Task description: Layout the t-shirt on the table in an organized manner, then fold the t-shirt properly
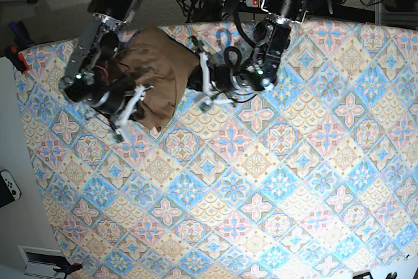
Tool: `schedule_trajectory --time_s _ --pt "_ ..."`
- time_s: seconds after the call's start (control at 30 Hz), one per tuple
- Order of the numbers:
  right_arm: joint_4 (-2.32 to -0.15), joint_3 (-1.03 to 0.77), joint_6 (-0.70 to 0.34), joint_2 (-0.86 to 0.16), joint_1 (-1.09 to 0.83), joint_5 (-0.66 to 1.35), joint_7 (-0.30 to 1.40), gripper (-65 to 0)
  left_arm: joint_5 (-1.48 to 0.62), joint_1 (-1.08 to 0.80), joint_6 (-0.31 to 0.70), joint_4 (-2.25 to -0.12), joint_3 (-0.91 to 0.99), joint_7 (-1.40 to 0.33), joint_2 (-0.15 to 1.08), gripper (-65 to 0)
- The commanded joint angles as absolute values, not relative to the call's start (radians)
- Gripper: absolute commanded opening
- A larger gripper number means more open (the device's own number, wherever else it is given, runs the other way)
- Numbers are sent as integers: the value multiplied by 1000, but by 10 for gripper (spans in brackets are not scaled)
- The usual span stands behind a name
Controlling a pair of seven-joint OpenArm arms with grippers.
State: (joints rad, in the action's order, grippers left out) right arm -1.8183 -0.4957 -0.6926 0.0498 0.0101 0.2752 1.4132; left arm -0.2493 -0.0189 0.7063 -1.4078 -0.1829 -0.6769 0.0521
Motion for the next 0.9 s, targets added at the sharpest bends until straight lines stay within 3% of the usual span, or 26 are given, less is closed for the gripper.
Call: schedule_trajectory --time_s 0.0,0.13,0.4,0.87 --pt "-1837 -507 -698 48 24 292 1396 -650 -242 4 698 -1429 -157 -667 61 -650" --pt "-1837 -550 -698 48 24 291 1396 -650 -249 4 698 -1564 -160 -765 148 -650" --pt "-1837 -568 -698 48 24 291 1396 -650 -249 2 698 -1870 -390 -1052 263 -650" --pt "-1837 -570 -698 48 22 291 1396 -650 -254 58 698 -1883 -591 -1234 263 -650"
